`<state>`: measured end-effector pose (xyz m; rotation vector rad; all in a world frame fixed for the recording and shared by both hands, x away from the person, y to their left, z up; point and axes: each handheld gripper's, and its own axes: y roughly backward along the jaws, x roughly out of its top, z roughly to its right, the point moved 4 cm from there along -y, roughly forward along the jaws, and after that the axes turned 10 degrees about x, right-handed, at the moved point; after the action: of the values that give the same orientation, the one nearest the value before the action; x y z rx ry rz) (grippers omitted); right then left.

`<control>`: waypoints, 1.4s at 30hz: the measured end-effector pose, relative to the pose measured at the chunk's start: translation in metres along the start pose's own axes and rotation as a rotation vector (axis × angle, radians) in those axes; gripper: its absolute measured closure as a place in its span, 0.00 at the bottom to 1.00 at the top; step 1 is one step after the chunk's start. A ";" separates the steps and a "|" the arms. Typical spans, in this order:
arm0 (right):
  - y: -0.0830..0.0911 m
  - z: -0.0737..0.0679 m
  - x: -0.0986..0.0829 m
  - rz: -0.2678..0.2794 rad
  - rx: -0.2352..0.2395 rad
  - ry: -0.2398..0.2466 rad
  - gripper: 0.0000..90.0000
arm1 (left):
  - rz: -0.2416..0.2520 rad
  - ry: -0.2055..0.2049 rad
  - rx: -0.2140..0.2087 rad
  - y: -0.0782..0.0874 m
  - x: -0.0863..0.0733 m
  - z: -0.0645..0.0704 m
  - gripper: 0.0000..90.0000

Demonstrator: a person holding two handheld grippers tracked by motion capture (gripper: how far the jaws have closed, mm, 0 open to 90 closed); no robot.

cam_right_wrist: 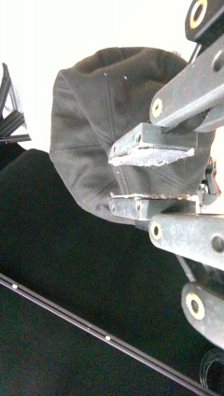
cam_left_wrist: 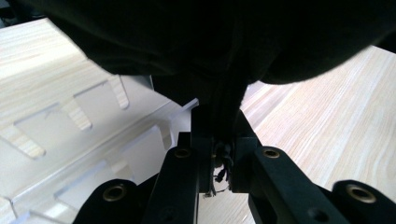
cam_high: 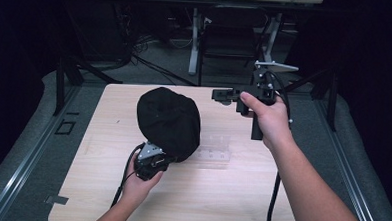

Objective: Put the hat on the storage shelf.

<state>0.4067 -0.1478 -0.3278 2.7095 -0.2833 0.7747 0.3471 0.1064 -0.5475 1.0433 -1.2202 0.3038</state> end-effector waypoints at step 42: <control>0.032 0.028 -0.065 -0.037 -0.399 0.315 0.73 | -0.033 0.112 0.056 0.050 -0.028 -0.038 0.44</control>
<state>0.3573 -0.1806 -0.3776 2.1802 -0.2777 0.9990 0.3258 0.1718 -0.5466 1.0790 -1.0983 0.3682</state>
